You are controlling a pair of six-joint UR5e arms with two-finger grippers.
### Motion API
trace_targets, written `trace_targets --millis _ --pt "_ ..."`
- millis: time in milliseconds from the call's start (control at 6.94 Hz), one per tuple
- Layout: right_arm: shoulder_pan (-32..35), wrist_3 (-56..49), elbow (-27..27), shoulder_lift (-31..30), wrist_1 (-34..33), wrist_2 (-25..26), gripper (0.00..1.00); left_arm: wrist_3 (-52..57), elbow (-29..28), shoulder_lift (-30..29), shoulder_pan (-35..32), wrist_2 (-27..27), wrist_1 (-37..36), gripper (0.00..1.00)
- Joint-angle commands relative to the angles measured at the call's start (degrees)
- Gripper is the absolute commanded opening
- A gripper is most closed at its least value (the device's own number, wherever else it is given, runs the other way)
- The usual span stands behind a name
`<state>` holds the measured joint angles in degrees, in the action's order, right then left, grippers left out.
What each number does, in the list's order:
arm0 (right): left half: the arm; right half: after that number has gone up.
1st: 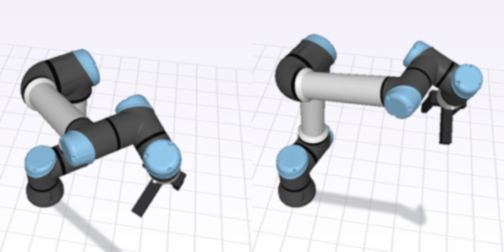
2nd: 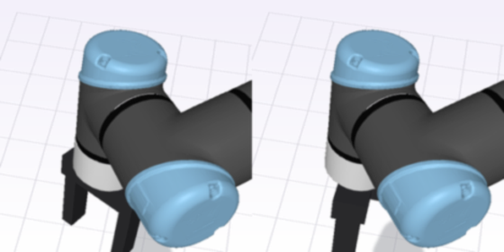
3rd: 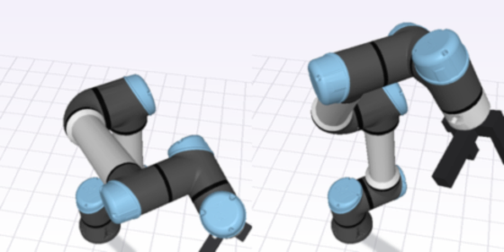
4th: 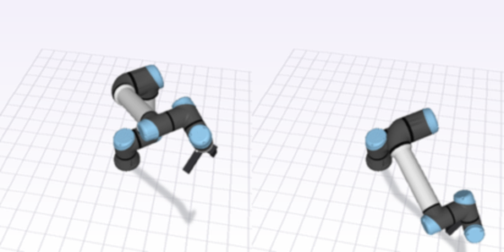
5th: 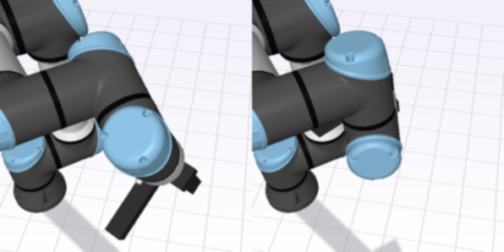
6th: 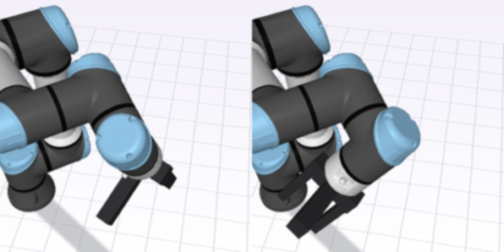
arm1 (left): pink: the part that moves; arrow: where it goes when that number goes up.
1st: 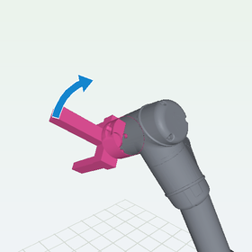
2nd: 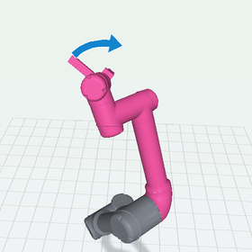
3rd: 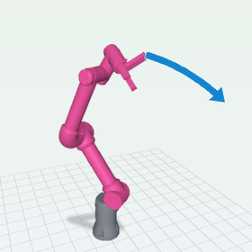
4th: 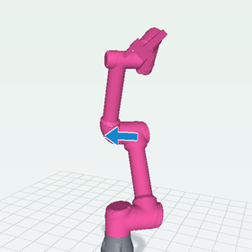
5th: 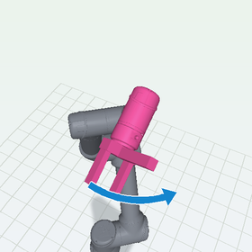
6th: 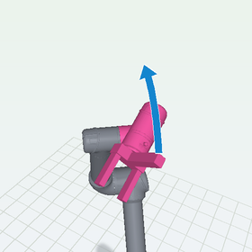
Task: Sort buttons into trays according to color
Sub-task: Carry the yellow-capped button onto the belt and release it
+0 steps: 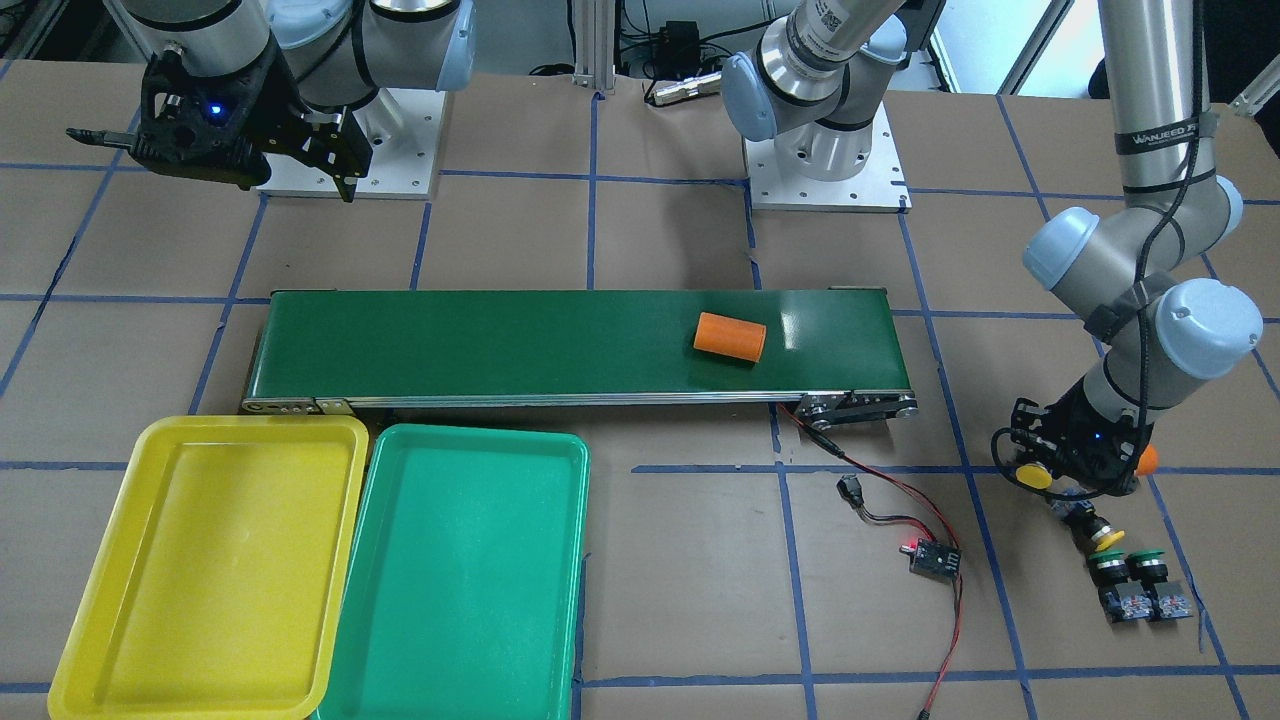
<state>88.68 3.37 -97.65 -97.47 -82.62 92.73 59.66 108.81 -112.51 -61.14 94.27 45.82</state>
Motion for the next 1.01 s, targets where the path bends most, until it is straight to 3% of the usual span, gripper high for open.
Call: trace_targets --millis 0,144,432,576,864 --pt "0.0 -0.03 0.01 0.0 0.0 -0.01 1.0 -0.43 -0.87 7.18 -0.65 -1.61 12.2 0.0" --pt "0.0 0.06 0.01 0.0 0.0 -0.01 1.0 5.5 0.43 10.78 -2.3 -6.59 14.45 0.0" --pt "0.0 0.06 -0.08 -0.09 0.0 -0.1 1.0 6.08 4.29 16.77 -11.06 -5.24 14.56 0.0" --pt "0.0 0.06 0.0 0.0 0.0 -0.01 1.0 -1.4 6.05 18.71 -13.98 -5.06 15.43 0.0" --pt "0.0 0.06 0.01 -0.17 -0.52 -0.18 1.0 -29.03 8.6 19.78 -17.07 -5.06 15.61 0.0"
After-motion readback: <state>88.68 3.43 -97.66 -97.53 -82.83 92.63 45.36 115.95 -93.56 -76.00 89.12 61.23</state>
